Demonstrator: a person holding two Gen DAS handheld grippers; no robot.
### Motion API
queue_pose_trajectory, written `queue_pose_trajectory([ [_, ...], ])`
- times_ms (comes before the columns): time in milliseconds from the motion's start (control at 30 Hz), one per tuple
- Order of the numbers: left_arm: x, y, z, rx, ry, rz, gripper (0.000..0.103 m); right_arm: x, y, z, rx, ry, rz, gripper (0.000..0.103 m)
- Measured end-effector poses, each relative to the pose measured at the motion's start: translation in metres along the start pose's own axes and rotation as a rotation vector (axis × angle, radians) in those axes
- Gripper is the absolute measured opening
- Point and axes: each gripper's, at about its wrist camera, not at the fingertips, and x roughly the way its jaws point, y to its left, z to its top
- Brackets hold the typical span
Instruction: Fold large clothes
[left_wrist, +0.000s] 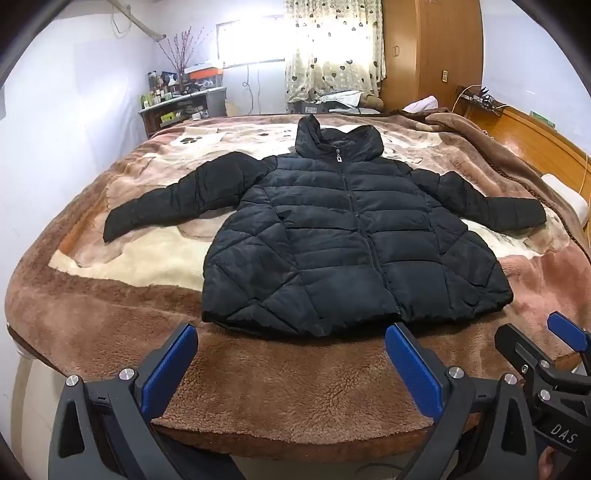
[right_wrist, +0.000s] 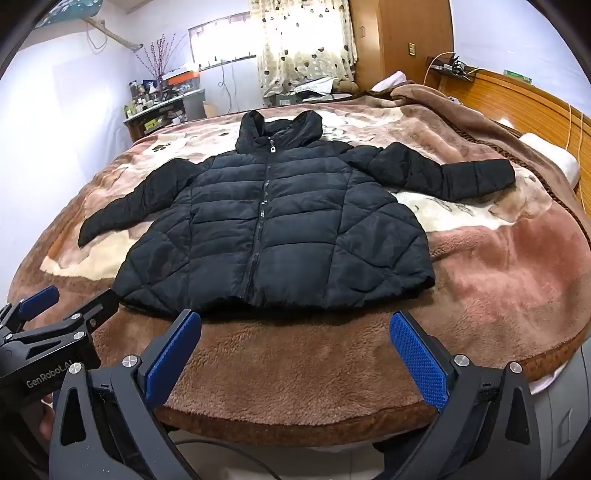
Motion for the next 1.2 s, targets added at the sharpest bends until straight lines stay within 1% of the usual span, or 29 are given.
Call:
queue_pose_trajectory([
  [167, -0.001, -0.009, -0.003, 0.026, -0.006, 0.008, 0.103, 0.003, -0.001, -0.001, 0.006, 0.009, -0.008, 0.102],
  [200, 0.004, -0.003, -0.003, 0.009, 0.022, -0.007, 0.103, 0.005, -0.001, 0.000, 0.004, 0.012, -0.009, 0.102],
  [267, 0.015, 0.001, -0.003, -0.016, 0.051, -0.044, 0.103, 0.007, -0.001, 0.000, 0.003, 0.014, -0.013, 0.102],
  [333, 0.016, 0.006, -0.003, -0.045, 0.063, -0.068, 0.103, 0.003, 0.000, -0.001, -0.010, -0.003, -0.019, 0.102],
  [433, 0.021, 0.009, -0.003, -0.052, 0.072, -0.045, 0.103, 0.004, 0.001, 0.000, -0.026, -0.017, -0.031, 0.102],
  [500, 0.022, 0.008, -0.003, -0.039, 0.061, -0.005, 0.103, 0.006, 0.001, 0.000, -0.021, -0.015, -0.024, 0.102],
  [533, 0.018, 0.008, -0.002, -0.036, 0.055, -0.001, 0.103, 0.008, 0.002, 0.002, -0.015, -0.010, -0.019, 0.102],
  [600, 0.016, 0.010, -0.001, -0.047, 0.050, -0.020, 0.103, 0.010, 0.001, 0.002, -0.011, -0.007, -0.015, 0.102],
  [733, 0.014, 0.012, 0.002, -0.038, 0.031, -0.008, 0.103, 0.008, 0.003, 0.004, -0.030, -0.027, -0.016, 0.102],
  [833, 0.013, 0.013, 0.003, -0.049, 0.038, -0.024, 0.103, 0.005, 0.006, 0.006, -0.039, -0.043, -0.024, 0.102],
  [1033, 0.009, 0.009, 0.003, -0.032, 0.026, -0.030, 0.103, 0.004, 0.007, 0.006, -0.041, -0.035, -0.029, 0.102],
  [1200, 0.011, 0.010, 0.003, -0.041, 0.039, -0.031, 0.103, 0.005, 0.008, 0.007, -0.046, -0.033, -0.029, 0.102],
])
